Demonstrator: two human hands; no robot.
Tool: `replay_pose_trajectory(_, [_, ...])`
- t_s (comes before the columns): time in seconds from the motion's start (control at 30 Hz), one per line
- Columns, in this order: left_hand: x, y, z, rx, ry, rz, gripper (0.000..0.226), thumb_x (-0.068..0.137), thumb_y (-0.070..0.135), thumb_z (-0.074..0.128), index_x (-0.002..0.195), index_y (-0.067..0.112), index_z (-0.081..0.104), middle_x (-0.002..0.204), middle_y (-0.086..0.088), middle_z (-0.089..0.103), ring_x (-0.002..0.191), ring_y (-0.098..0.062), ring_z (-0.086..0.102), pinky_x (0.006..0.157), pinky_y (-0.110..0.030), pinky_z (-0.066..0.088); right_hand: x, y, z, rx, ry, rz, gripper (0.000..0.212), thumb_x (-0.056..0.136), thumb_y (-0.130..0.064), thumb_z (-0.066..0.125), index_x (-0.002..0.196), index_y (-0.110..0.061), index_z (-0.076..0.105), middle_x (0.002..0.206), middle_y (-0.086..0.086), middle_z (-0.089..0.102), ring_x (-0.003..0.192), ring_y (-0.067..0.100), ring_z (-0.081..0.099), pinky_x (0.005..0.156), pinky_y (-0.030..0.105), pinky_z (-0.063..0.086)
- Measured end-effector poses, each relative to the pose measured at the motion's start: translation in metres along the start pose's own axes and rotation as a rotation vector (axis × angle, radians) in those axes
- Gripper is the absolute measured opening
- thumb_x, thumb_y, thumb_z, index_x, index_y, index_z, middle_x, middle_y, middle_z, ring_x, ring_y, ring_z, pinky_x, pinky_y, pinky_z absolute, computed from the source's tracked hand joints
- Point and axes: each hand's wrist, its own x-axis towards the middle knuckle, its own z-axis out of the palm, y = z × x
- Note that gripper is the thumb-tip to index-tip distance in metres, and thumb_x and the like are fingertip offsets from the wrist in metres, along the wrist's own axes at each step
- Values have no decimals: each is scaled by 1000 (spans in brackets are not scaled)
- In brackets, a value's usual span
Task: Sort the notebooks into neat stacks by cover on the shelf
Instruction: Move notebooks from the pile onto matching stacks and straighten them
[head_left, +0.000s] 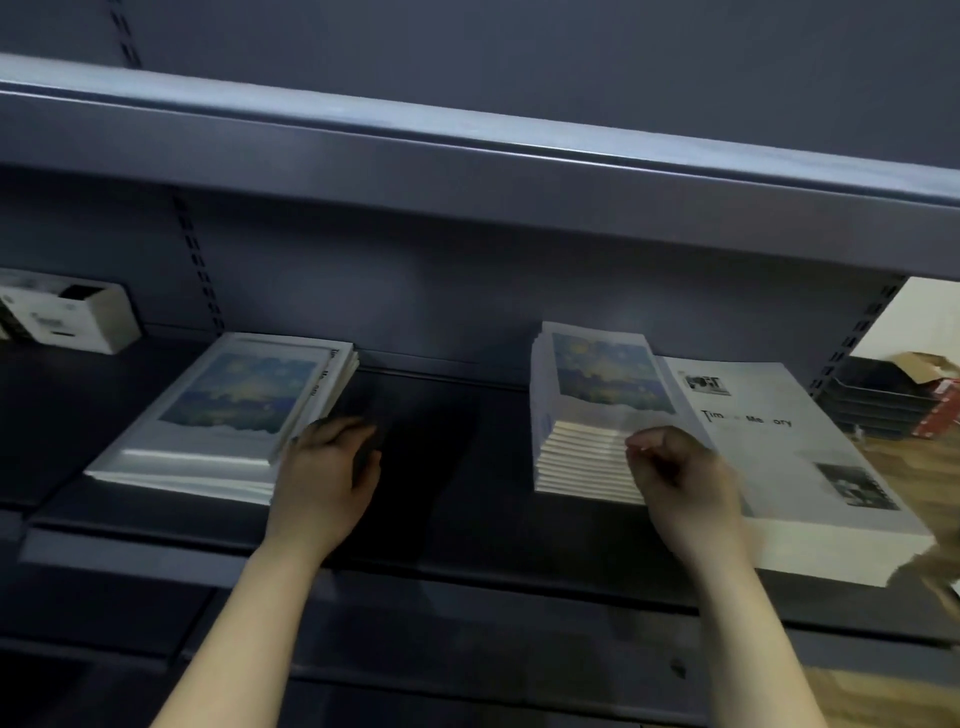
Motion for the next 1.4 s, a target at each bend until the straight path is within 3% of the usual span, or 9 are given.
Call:
replay_pose_trajectory(0.17, [3,-47,-21,151,39,-193,35,82,15,65,117,7,64,119,-17,62,112,-39,52,93,-48,40,-21,-25,43,94,-73,-58,13,88,-13,64,89,-26,67,85,-7,69,82,10,63,74,27,44])
replay_pose_trajectory(0.37, [12,-86,-36,232,-102,-349,70,76,60,63,134,23,48,150,-6,32,141,-38,13,111,-50,21,-30,-45,78,28,-132,-105,19,86,-11,66,87,-30,65,83,-15,66,79,0,61,66,7,37])
replay_pose_trajectory(0.5, [20,-88,-42,342,-183,-329,85,74,68,58,141,19,36,149,-9,32,137,-35,25,107,-45,30,-34,-50,91,6,-178,-76,20,86,-15,67,89,-34,64,82,-19,64,77,-7,58,66,7,37])
replay_pose_trajectory(0.67, [31,-80,-50,453,-274,-260,53,85,49,50,122,11,52,127,-13,52,115,-35,47,92,-38,44,-41,-54,105,27,-172,-62,18,85,-13,68,88,-31,67,80,-17,66,76,-6,60,67,9,41])
replay_pose_trajectory(0.77, [26,-81,-49,443,-138,-208,32,88,29,49,117,17,54,112,-7,63,101,-29,59,77,-34,48,-44,-54,112,15,-190,-41,18,85,-13,68,87,-32,67,76,-14,67,73,-1,62,65,16,42])
replay_pose_trajectory(0.9, [11,-95,-51,331,45,-216,39,88,20,53,125,34,57,96,-4,71,82,-28,66,62,-29,45,-43,-56,119,4,-219,-11,18,85,-15,68,87,-34,67,75,-15,66,72,1,63,65,17,41])
replay_pose_trajectory(1.07, [7,-99,-56,272,148,-103,38,57,-7,78,88,15,76,62,-12,67,45,-31,60,45,-27,41,-42,-62,129,29,-253,8,18,86,-16,66,87,-35,67,75,-14,67,71,7,66,67,23,47])
replay_pose_trajectory(1.23, [9,-98,-55,169,280,91,42,49,-5,84,83,18,77,83,-4,71,66,-29,66,48,-32,49,-45,-67,138,105,-296,60,13,89,-22,64,85,-34,68,72,-11,69,67,6,67,65,23,49])
replay_pose_trajectory(1.4, [4,-69,-52,40,472,307,29,70,3,74,94,20,76,77,1,66,67,-25,59,50,-32,47,-53,-82,151,373,-415,221,16,93,-31,59,91,-21,71,83,2,73,69,13,71,66,32,58])
